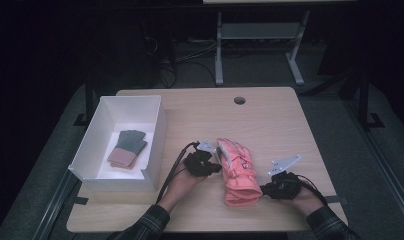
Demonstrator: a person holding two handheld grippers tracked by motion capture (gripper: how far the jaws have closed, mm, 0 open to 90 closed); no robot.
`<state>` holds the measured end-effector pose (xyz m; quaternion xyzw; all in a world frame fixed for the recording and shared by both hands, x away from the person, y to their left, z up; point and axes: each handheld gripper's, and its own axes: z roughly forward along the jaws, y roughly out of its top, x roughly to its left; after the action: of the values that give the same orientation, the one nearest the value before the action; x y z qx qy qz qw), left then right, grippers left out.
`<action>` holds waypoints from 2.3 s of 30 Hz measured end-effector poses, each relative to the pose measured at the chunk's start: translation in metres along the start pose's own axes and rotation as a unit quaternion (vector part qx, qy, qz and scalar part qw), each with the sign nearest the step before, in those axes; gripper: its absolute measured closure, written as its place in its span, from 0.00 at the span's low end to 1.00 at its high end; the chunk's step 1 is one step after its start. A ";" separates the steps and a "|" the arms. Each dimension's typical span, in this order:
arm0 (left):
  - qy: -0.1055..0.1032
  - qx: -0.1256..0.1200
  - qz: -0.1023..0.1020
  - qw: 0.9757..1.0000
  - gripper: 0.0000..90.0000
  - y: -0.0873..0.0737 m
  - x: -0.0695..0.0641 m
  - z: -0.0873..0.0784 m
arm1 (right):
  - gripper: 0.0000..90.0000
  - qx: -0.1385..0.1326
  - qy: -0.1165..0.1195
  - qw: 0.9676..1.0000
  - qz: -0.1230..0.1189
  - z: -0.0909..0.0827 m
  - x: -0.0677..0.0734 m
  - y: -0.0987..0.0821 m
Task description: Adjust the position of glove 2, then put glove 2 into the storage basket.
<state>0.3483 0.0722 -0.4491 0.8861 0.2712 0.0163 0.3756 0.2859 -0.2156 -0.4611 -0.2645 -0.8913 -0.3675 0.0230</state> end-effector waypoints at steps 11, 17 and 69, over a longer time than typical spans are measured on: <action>-0.017 -0.003 0.000 1.000 1.00 0.002 0.001 0.002 | 1.00 -0.002 0.024 1.000 -0.020 0.017 0.024 0.010; -0.022 -0.004 0.002 1.000 1.00 0.000 0.002 -0.001 | 1.00 0.003 0.035 0.999 -0.034 0.031 0.036 0.021; -0.035 0.016 0.023 0.999 0.17 0.071 -0.028 -0.022 | 0.13 -0.048 -0.150 0.986 0.057 -0.014 0.022 -0.016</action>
<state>0.3527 0.0328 -0.3809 0.8977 0.2379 -0.0109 0.3707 0.2574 -0.2245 -0.4562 -0.3674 -0.8498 -0.3637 -0.1030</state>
